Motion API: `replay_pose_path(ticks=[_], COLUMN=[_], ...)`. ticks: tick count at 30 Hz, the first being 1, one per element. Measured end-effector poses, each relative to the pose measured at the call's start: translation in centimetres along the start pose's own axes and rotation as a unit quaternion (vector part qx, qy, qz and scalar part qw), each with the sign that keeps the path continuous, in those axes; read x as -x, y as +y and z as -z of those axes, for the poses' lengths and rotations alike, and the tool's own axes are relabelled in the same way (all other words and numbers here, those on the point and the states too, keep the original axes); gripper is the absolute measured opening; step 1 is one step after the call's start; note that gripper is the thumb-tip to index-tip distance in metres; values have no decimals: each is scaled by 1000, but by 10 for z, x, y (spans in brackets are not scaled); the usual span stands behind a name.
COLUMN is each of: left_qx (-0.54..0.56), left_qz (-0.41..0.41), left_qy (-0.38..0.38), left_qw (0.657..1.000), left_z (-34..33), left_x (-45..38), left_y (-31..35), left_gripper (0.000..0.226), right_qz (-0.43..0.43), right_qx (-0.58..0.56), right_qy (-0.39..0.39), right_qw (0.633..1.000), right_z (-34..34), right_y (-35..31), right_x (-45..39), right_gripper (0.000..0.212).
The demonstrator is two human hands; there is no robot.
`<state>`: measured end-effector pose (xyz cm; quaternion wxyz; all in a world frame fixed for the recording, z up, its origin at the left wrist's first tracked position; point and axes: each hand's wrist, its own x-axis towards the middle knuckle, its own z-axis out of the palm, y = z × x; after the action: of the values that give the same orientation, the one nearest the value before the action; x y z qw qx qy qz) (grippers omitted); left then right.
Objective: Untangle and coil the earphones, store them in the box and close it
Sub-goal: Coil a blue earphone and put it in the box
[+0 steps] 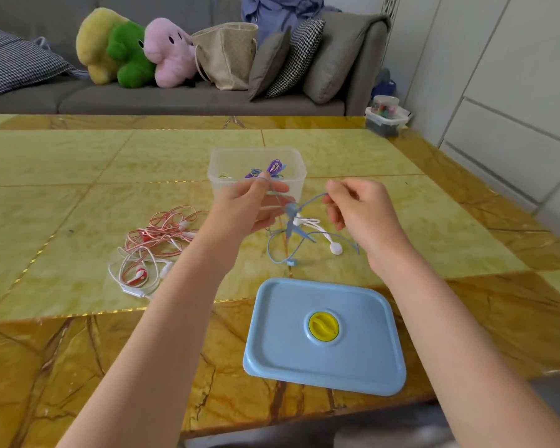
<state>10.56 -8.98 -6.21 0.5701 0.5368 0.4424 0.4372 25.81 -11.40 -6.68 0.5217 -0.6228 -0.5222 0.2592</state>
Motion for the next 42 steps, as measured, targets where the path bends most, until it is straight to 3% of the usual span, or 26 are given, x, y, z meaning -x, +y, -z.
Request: replay_pose_path(ticks=[2,5,9,14,17,19,22,25,29,33,37,42], left_qx=[-5,4,2,67,77,57,37,73,71,85,144,192], left_qz=[17,54,76,109,101,89,83,109,133,109,100,87], left_qy=[-42,-100,-118,-60,-3,-13,-108,-176,-156,-123,-143,-104], left_qw=[999,994,990,990,992,994,990,976,976,983,974,972], left_z=[-4,-12,-15,-14,-9,-6,-5,-8,-12,-13,-13,-11], left_x=[1,5,7,6,1,0,6,9,6,5,4,0], left_y=[0,1,2,2,-1,0,1,3,2,-4,-2,-2], left_gripper=[37,44,52,42,26,18,16,25,21,13,15,9], right_qz=[-21,-35,-57,-84,-94,-103,-116,-126,-137,-147,-158,-158], right_qx=[-79,-108,-172,-315,-378,-401,-362,-320,-349,-382,-367,-327], right_qy=[-34,-60,-64,-59,-14,27,47,10,-39,-74,-37,-13], right_qw=[996,992,981,943,921,910,924,939,926,909,916,932], right_z=[-2,-4,-1,6,10,13,13,9,8,8,8,8], right_y=[-2,-4,-6,-11,-12,-10,-9,-9,-12,-15,-13,-12], right_x=[1,3,3,2,-1,-3,-3,2,3,4,3,3], right_gripper=[32,32,33,29,30,30,31,33,34,33,35,30])
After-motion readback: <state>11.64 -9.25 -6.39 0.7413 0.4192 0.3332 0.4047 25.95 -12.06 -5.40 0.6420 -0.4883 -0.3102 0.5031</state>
